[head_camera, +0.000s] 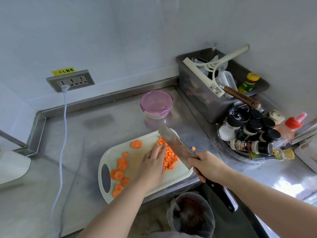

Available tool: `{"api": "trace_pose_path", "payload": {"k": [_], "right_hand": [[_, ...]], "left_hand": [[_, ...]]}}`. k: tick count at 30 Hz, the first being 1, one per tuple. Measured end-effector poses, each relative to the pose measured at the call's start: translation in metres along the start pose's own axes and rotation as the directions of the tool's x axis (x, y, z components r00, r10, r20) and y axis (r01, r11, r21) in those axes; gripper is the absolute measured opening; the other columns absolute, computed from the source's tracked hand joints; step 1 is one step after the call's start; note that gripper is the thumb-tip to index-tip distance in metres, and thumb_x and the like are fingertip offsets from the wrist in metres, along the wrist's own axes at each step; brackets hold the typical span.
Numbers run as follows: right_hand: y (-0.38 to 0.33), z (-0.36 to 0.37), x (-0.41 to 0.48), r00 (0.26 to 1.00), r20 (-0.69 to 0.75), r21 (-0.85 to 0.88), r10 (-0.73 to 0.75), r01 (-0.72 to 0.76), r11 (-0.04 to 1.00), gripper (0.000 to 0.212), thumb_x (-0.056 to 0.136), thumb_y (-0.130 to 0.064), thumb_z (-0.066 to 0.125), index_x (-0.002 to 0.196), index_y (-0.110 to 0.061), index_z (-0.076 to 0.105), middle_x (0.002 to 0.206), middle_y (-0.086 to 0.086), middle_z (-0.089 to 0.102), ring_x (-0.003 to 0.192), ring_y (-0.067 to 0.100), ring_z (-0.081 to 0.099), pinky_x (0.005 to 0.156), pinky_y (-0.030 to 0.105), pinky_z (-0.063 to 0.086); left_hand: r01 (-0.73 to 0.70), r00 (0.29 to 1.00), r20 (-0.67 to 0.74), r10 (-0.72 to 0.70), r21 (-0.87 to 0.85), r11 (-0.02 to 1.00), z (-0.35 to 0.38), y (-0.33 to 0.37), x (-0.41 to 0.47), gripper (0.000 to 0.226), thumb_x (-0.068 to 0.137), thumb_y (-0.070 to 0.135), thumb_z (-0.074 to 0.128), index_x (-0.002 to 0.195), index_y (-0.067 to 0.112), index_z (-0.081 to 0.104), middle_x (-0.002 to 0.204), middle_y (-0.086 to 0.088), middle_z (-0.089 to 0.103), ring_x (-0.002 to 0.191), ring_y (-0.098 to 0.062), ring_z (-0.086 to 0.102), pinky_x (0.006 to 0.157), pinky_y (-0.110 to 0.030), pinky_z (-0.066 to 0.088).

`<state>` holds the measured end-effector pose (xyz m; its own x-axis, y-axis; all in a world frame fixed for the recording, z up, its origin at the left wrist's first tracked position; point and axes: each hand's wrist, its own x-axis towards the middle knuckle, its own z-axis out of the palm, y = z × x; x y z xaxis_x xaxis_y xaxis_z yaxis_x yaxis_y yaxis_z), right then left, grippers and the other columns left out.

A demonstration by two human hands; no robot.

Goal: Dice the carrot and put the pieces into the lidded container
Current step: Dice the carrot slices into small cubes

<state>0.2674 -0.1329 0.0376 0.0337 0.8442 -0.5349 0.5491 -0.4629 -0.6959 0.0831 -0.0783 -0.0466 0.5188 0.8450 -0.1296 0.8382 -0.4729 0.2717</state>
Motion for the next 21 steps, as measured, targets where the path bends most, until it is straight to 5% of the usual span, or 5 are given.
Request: {"api": "trace_pose_path", "payload": {"k": [4,9,15,21], "right_hand": [[-0.002,0.002,0.003,0.999,-0.054,-0.004,0.009,-0.009,1.000,0.032,0.099,-0.016,0.041,0.067,-0.011,0.047,0.031,-0.008,0.044,0.026,0.005,0.036,0.034,0.014,0.031],[-0.003,0.002,0.011,0.998,-0.065,-0.039,0.016,-0.019,0.999,0.031,0.098,-0.021,0.043,0.069,-0.012,0.048,0.055,-0.001,0.050,0.032,0.007,0.042,0.038,0.015,0.035],[-0.010,0.003,0.018,0.998,-0.057,-0.083,0.028,-0.032,0.996,0.029,0.098,-0.027,0.046,0.074,-0.013,0.051,0.062,0.001,0.052,0.039,0.010,0.044,0.039,0.013,0.036],[-0.014,0.005,0.021,0.998,-0.047,-0.120,0.047,-0.053,0.991,0.030,0.099,-0.033,0.046,0.077,-0.014,0.055,0.064,0.001,0.051,0.041,0.010,0.043,0.040,0.013,0.037]], "left_hand": [[0.053,0.999,0.001,-0.053,0.022,0.998,0.005,-0.011,-0.002,0.064,0.097,0.020,0.040,0.152,0.021,0.008,0.154,0.004,0.006,0.139,-0.024,0.023,0.114,-0.035,0.023],[0.234,0.963,-0.117,-0.244,-0.094,0.968,-0.010,-0.056,0.014,0.050,0.091,0.011,0.047,0.139,0.023,0.044,0.144,0.005,0.037,0.128,-0.021,0.042,0.105,-0.033,0.035],[0.259,0.966,0.031,-0.258,-0.025,0.966,-0.019,-0.083,0.052,0.043,0.088,0.011,0.055,0.131,0.021,0.053,0.129,-0.005,0.046,0.112,-0.029,0.054,0.091,-0.039,0.047],[0.315,0.949,-0.016,-0.316,-0.048,0.948,-0.011,-0.092,0.055,0.026,0.086,0.009,0.059,0.112,0.011,0.062,0.117,-0.010,0.052,0.103,-0.031,0.055,0.085,-0.037,0.045]]}}
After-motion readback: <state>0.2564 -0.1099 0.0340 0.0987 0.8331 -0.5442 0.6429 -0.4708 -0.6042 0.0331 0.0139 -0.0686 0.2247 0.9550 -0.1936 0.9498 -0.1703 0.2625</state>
